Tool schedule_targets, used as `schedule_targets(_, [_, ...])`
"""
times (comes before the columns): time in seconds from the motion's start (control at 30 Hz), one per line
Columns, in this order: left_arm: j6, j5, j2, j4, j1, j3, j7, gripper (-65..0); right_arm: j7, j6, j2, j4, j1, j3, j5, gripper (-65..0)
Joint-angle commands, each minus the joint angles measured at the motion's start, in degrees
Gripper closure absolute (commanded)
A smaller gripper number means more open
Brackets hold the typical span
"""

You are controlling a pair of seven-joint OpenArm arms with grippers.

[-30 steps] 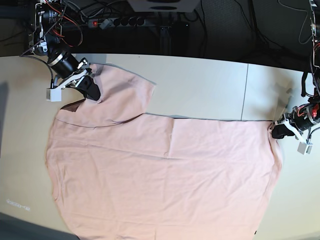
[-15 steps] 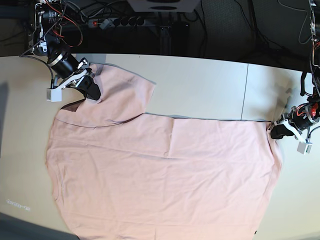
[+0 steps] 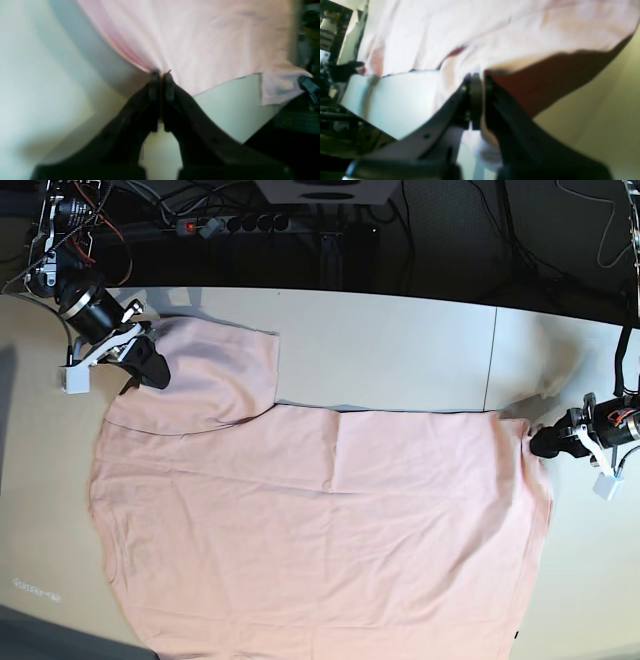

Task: Fold the T-shirt properly
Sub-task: 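Lift the shirt with both grippers and drag it toward the robot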

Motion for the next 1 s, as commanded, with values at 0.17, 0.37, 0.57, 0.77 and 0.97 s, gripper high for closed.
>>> schedule_targets(0.17, [-1.4,-1.3,-3.3,5.0,-1.3,-2.0,-0.5,0.0,0.8,2.6,4.0,3.1,0.2,2.4,1.8,0.0])
schedule_targets(0.37, [-1.4,-1.2,-3.7,5.0,-4.1,-4.0,-0.5,0.0,0.8,2.6,9.2,3.4,4.3,2.7,2.1,0.0])
schedule_targets(0.57, [-1.4,-0.8,-3.7,5.0,-7.5,-4.0,-0.6,0.0,0.8,2.6,14.3,2.6,10.5,2.6,1.0,0.0])
schedule_targets(0.77, [-1.4,2.9,-2.7,2.5,-13.1,-3.9,-2.0,0.0,0.8,2.6,19.6,-1.8,17.1,-1.0,0.0,0.0])
schedule_targets(0.97, [-1.4,2.1,-2.5,1.2,-14.9,-4.0,-0.9,0.0,0.3,2.6,21.6,-3.6,19.9,-3.7,0.2,0.0])
